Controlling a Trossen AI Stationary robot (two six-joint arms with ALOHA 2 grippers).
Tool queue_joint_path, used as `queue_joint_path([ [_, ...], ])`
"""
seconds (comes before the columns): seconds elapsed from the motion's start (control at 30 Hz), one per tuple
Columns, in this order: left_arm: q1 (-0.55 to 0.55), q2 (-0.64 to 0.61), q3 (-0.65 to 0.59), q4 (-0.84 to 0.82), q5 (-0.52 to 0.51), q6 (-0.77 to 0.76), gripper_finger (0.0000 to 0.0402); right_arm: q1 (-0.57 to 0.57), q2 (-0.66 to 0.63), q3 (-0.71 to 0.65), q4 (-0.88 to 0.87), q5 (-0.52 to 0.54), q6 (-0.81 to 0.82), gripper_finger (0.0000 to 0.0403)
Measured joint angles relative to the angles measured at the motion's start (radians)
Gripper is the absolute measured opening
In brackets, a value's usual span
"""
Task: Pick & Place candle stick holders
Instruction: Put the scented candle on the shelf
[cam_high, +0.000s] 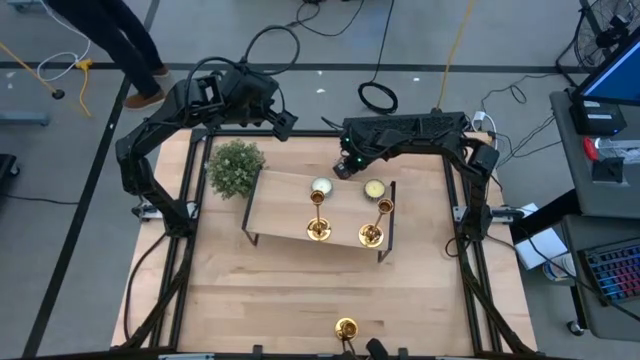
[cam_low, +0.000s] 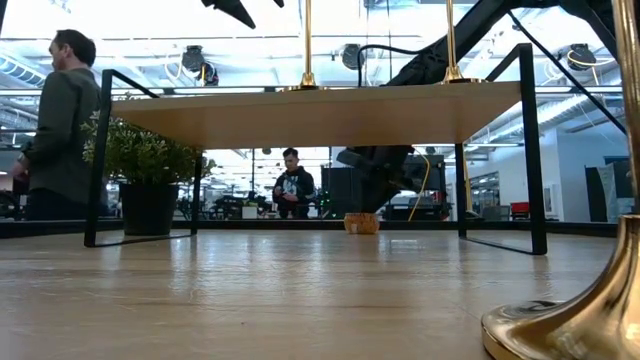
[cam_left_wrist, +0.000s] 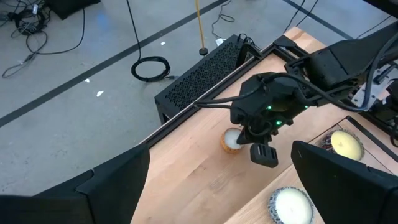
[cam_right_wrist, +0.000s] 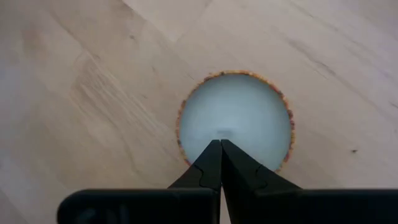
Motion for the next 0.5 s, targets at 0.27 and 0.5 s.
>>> queue_joint_path([
  [0.27, -0.004, 0.0, 0.0, 0.0, 0.0, 0.0, 0.0397, -0.005, -0.001, 0.0, -0.013, 0.051, 0.003, 0.0],
  [0.5, -0.004, 0.0, 0.0, 0.0, 0.0, 0.001, 0.0397, -0.011, -0.063, 0.0, -0.051, 0.151, -0.002, 0.0],
])
